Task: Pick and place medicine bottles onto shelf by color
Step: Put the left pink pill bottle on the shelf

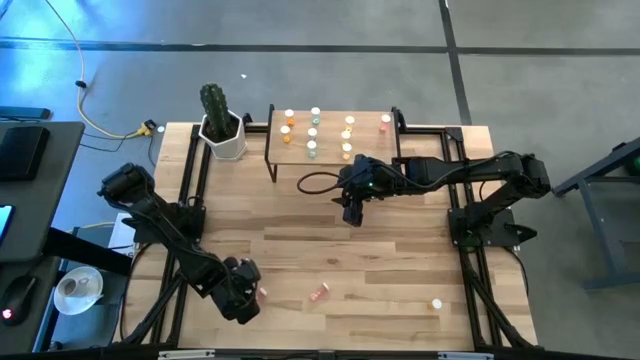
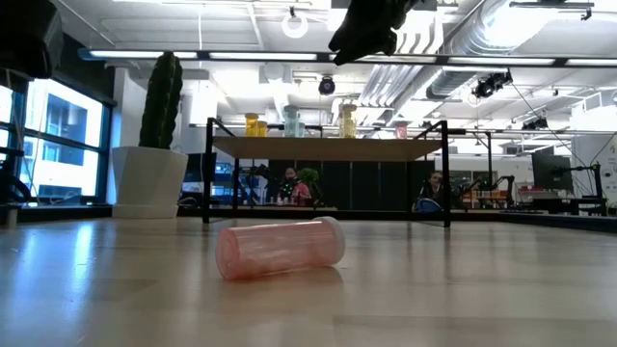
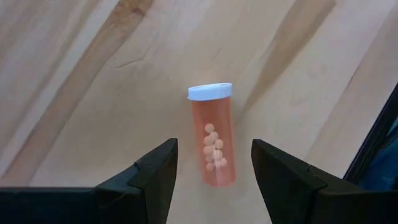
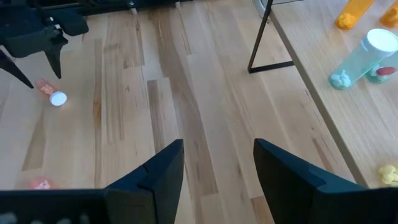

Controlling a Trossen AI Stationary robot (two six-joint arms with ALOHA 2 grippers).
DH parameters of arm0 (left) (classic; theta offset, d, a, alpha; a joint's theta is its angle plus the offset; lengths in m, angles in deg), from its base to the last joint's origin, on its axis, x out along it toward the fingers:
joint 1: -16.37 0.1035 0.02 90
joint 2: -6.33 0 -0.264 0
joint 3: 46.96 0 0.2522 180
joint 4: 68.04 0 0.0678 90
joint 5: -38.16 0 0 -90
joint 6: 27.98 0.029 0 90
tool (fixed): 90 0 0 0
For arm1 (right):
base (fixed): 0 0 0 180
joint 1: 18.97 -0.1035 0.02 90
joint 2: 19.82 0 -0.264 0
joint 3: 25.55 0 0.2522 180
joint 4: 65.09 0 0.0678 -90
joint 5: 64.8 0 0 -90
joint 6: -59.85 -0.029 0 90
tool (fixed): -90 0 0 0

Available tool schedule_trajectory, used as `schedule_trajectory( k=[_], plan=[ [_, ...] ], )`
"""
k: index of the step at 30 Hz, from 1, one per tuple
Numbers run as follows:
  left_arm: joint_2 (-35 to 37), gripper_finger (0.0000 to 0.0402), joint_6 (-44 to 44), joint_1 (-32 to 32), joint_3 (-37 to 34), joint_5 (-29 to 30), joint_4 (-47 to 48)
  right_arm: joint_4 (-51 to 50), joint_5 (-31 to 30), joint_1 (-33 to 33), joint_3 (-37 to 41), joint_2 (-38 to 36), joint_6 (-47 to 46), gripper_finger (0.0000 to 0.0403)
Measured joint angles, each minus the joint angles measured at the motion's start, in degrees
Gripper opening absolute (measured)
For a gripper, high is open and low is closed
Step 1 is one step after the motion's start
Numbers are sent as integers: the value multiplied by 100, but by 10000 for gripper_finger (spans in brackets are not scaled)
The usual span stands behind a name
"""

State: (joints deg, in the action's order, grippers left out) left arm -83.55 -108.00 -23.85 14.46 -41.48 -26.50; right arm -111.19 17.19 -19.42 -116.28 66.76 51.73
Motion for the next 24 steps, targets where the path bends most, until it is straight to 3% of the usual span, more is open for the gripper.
schedule_trajectory(
  k=[11, 24],
  plan=[
    [-355, 195, -141, -23, 2, -78, -473, 1, 0, 0, 0, 0, 0, 186],
    [-740, 186, -394, -23, 22, -165, -407, -6, 0, 0, 0, 4, -242, 186]
  ],
)
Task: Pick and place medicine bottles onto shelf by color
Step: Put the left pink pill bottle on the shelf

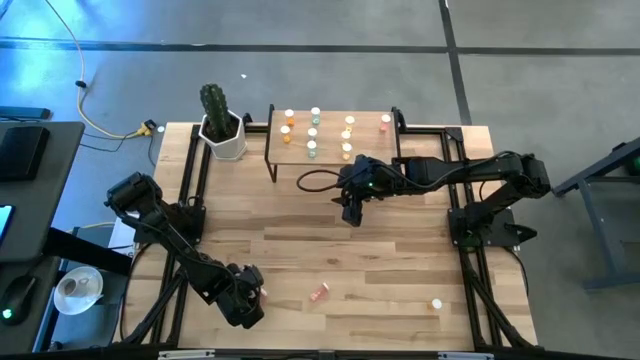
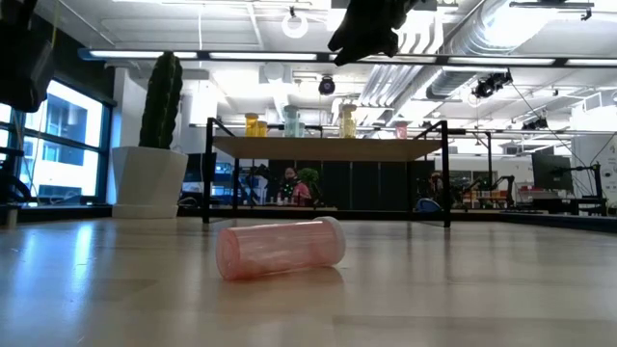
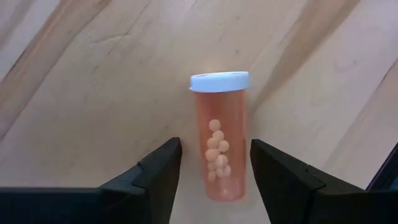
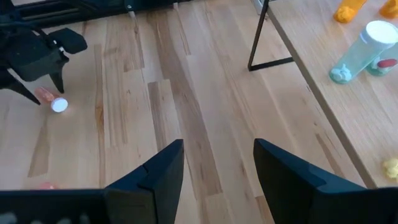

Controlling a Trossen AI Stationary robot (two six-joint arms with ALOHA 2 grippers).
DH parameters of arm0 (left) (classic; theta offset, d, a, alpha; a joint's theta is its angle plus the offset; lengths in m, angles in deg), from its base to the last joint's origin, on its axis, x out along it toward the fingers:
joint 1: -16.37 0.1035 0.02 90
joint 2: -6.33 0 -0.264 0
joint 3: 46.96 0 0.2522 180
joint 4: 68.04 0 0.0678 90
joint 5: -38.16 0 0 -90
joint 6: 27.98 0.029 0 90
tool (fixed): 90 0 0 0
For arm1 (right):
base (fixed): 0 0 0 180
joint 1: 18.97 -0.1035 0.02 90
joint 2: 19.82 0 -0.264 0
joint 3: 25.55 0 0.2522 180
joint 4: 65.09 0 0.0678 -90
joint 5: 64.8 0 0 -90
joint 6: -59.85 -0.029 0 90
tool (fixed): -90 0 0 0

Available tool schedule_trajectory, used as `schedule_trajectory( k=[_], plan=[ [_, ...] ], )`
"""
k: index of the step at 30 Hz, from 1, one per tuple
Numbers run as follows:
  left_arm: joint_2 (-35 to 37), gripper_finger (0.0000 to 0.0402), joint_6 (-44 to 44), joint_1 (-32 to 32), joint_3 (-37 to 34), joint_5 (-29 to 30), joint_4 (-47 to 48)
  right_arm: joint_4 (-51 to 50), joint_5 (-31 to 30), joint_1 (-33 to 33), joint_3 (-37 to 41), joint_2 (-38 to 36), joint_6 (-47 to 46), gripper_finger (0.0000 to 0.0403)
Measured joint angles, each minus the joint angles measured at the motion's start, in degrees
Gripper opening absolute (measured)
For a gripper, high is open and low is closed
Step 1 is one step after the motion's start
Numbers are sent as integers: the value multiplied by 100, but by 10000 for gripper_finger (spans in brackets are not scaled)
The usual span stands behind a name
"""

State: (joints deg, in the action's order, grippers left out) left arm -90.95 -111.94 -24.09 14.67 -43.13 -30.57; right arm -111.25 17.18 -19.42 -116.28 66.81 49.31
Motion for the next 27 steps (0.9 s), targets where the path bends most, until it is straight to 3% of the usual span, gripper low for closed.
schedule_trajectory(
  k=[10, 20, 27],
  plan=[
    [-14, 100, 185, -2, 18, 101, 109, -447, 108, 2, 1, 0, 4, 186],
    [-66, 89, 1020, 233, 358, 847, -74, -377, 1693, 2, 1, 0, 228, 181],
    [-58, 89, 2238, 708, 516, 1429, -833, -365, 2561, -42, 2, 0, 456, 170]
  ],
)
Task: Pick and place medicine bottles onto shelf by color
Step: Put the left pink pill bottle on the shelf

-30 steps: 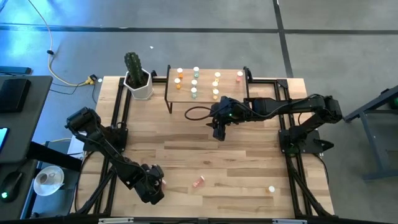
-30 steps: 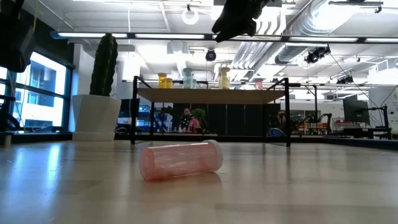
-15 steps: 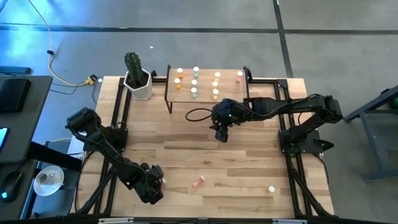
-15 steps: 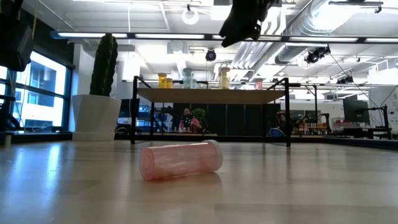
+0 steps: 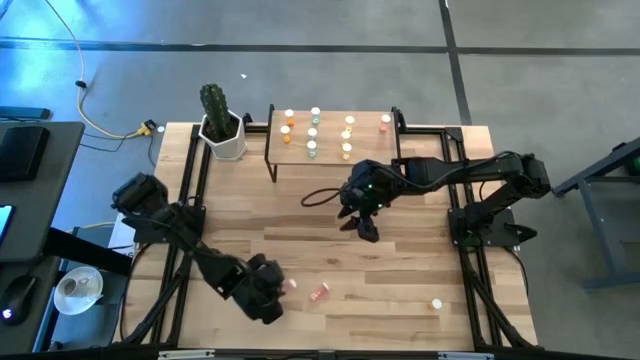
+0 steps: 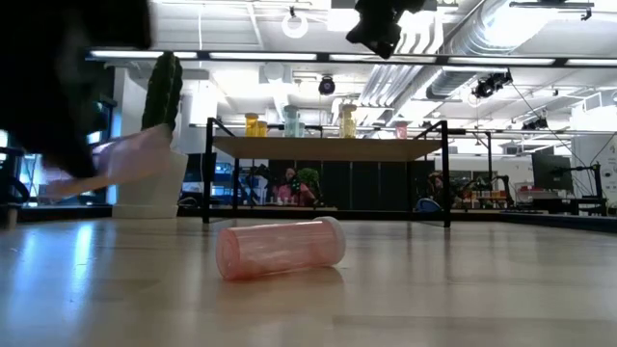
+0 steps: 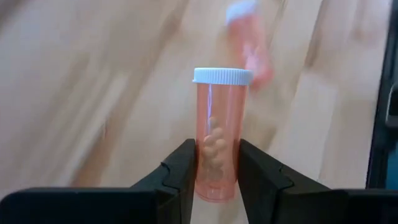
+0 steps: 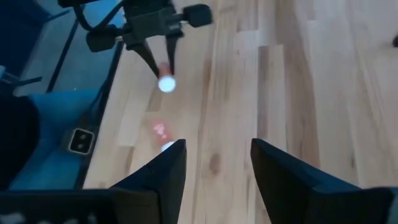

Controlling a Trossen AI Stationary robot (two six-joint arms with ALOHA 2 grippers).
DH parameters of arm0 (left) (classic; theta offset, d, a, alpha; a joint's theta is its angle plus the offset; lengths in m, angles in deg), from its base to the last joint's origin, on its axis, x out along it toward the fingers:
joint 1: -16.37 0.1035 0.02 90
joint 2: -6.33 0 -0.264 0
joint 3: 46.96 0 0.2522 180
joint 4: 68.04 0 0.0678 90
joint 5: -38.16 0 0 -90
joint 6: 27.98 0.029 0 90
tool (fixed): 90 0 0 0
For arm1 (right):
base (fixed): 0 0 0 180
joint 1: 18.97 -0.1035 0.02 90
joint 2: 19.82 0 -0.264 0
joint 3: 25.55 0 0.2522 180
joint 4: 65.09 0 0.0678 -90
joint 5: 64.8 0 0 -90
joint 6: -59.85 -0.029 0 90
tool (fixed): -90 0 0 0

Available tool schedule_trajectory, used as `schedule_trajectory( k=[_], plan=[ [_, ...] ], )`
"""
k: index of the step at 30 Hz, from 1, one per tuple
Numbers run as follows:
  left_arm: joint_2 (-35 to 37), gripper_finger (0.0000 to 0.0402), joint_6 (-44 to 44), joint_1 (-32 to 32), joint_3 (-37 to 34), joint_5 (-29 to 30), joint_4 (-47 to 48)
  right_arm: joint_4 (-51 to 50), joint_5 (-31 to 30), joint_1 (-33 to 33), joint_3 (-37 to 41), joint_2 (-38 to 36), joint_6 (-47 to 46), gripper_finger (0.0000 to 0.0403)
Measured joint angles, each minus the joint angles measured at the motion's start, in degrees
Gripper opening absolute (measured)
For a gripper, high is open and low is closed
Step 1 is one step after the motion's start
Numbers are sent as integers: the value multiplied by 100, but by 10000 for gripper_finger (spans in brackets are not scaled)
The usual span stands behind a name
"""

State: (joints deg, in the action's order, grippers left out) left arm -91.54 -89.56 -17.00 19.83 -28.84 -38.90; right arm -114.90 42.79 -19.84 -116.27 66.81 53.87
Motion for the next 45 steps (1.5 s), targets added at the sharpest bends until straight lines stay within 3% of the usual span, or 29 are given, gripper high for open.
schedule_trajectory(
  k=[6, 12, 21, 30, 36, 45],
  plan=[
    [7, 90, 1417, 467, 82, 497, -1193, -5, -38, -249, 0, -35, 111, 163],
    [13, 90, 2955, 980, 129, 614, -2541, -20, -110, -502, 0, -349, 362, 161],
    [20, 90, 4803, 1653, 131, 584, -4161, -215, -837, -797, 0, -834, 1059, 161],
    [23, 90, 5856, 2102, 131, 571, -4931, 30, -856, -819, 0, -863, 1318, 161],
    [24, 90, 6291, 2328, 131, 568, -5005, 144, -1611, -815, 0, -863, 1418, 161],
    [26, 90, 6749, 2656, 131, 557, -5349, 138, -1971, -815, 0, -863, 1657, 161]
  ],
)
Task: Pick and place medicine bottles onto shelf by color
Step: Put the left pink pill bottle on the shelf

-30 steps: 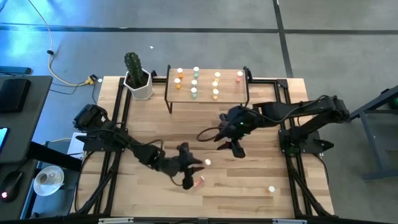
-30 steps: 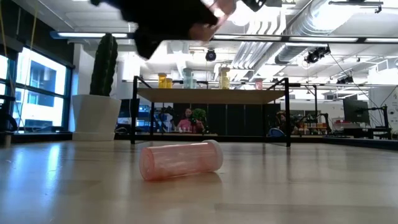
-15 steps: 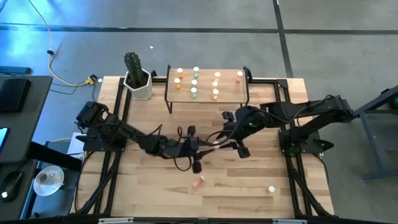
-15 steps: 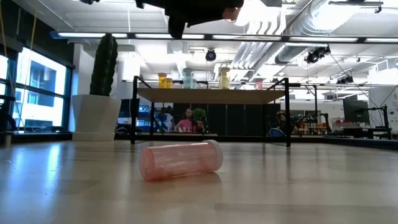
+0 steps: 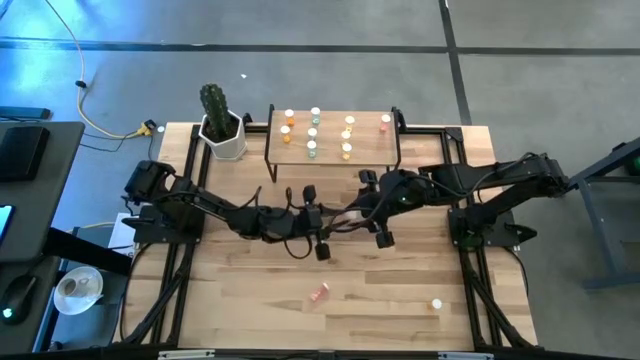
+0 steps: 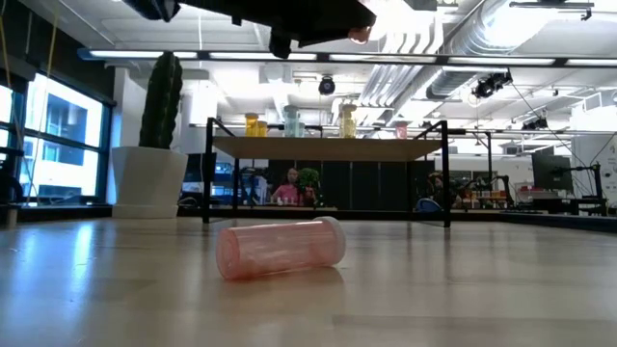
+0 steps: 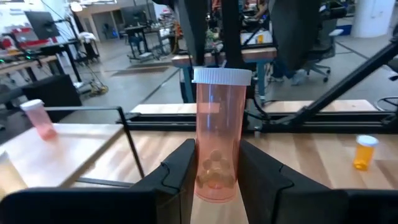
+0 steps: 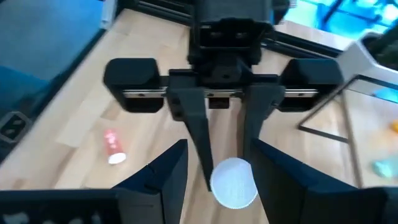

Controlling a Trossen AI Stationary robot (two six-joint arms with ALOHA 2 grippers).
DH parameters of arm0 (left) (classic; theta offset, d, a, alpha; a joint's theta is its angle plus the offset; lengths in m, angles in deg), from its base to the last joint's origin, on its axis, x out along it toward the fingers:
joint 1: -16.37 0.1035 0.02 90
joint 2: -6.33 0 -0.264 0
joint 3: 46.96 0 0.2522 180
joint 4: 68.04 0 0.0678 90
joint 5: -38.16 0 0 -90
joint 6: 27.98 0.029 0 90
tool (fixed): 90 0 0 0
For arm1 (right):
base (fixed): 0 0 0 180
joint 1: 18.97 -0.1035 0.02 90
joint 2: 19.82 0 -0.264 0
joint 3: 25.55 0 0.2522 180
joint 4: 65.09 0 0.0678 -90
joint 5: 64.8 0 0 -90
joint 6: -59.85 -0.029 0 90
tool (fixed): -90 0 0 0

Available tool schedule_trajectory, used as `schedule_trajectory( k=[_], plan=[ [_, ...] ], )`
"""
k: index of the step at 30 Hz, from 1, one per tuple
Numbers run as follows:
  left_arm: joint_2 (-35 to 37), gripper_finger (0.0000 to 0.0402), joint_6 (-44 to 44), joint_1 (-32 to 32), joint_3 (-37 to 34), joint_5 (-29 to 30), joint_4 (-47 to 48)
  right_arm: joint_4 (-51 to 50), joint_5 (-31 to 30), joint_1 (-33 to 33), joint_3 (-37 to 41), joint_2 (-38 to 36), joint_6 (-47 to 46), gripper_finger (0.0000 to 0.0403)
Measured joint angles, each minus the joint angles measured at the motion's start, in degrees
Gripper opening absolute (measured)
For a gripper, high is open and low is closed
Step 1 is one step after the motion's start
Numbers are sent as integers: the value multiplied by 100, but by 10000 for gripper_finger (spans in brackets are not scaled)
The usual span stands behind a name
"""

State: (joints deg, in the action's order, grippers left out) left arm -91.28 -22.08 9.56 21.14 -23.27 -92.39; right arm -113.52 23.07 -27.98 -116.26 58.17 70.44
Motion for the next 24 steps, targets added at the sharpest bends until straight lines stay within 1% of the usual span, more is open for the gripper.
schedule_trajectory(
  k=[3, 6, 12, 17, 24],
  plan=[
    [0, 90, 143, 102, 0, -147, -96, -17, -415, 0, 0, 0, -4, 161],
    [0, 90, 243, 194, 0, -349, -145, -109, -612, 2, 0, 0, -1, 161],
    [2, 90, 557, 333, 2, -411, -206, -164, -721, 2, 0, 0, -14, 161],
    [2, 90, 782, 439, 2, -441, -236, -288, -1131, 2, 0, 2, -191, 161],
    [2, 90, 889, 585, 2, -510, -242, -372, -1151, 4, 0, 2, -305, 157]
  ],
)
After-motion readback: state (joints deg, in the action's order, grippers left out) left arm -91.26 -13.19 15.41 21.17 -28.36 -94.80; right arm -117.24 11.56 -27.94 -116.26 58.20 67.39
